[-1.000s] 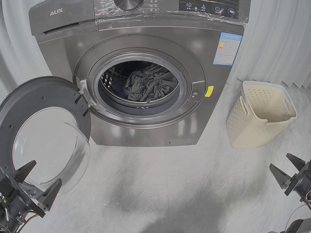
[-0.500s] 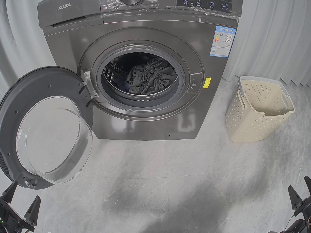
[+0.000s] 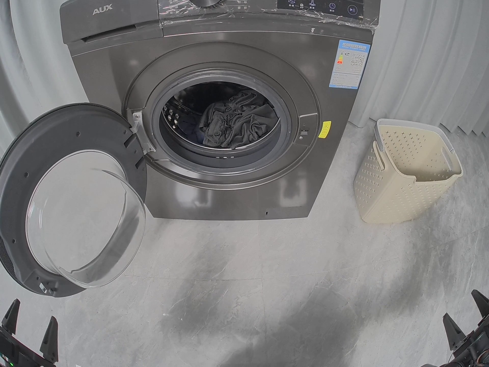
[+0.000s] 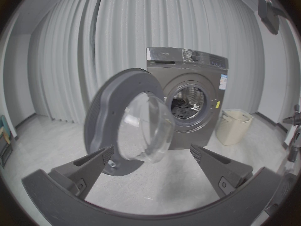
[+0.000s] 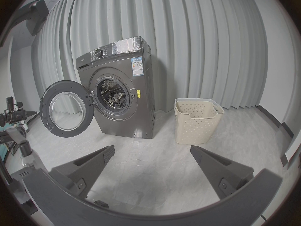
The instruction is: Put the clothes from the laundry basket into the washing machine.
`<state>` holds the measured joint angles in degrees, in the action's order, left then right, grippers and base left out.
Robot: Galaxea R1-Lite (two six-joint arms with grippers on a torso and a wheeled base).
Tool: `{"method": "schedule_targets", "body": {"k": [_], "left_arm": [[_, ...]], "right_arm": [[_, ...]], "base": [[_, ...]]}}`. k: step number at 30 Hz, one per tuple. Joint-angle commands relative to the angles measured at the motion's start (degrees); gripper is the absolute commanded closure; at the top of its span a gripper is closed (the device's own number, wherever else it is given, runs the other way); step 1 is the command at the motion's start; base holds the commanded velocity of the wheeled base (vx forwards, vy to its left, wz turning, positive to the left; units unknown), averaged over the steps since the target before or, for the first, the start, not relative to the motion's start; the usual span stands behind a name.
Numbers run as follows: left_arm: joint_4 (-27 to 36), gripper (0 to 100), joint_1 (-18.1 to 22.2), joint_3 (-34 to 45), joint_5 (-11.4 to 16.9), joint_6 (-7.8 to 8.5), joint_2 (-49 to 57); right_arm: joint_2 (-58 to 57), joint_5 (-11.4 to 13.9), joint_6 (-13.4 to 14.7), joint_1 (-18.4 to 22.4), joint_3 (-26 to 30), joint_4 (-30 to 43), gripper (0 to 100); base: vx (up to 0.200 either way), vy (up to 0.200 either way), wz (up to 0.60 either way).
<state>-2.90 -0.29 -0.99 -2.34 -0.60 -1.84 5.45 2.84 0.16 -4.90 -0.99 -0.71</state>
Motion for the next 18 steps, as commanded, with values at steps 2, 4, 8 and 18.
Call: {"method": "schedule_targets", "body": {"k": [2,4,8,18], "left_arm": [[-0.4,0,0.6,1.0,-5.7,2.27,1.8],[-0.1,0,0.6,1.0,-3.3,-2.65,1.8],[1.1,0,0.5,1.0,-1.2,-3.01,1.8],[1.1,0,0.5,1.0,-1.2,-2.83,1.8]], "right_arm": [[-4.7,-1.0,-0.8,5.3,1.0,0.9,0],[-4.7,0.1,-1.2,4.9,0.8,1.3,0],[-4.7,0.1,-0.9,5.1,1.0,0.9,0],[-4.8,0.1,-0.8,4.9,1.0,0.9,0]], "base": [[0.000,0.000,0.00],[0.000,0.000,0.00],[0.000,0.000,0.00],[-0.120,0.000,0.00]]}}
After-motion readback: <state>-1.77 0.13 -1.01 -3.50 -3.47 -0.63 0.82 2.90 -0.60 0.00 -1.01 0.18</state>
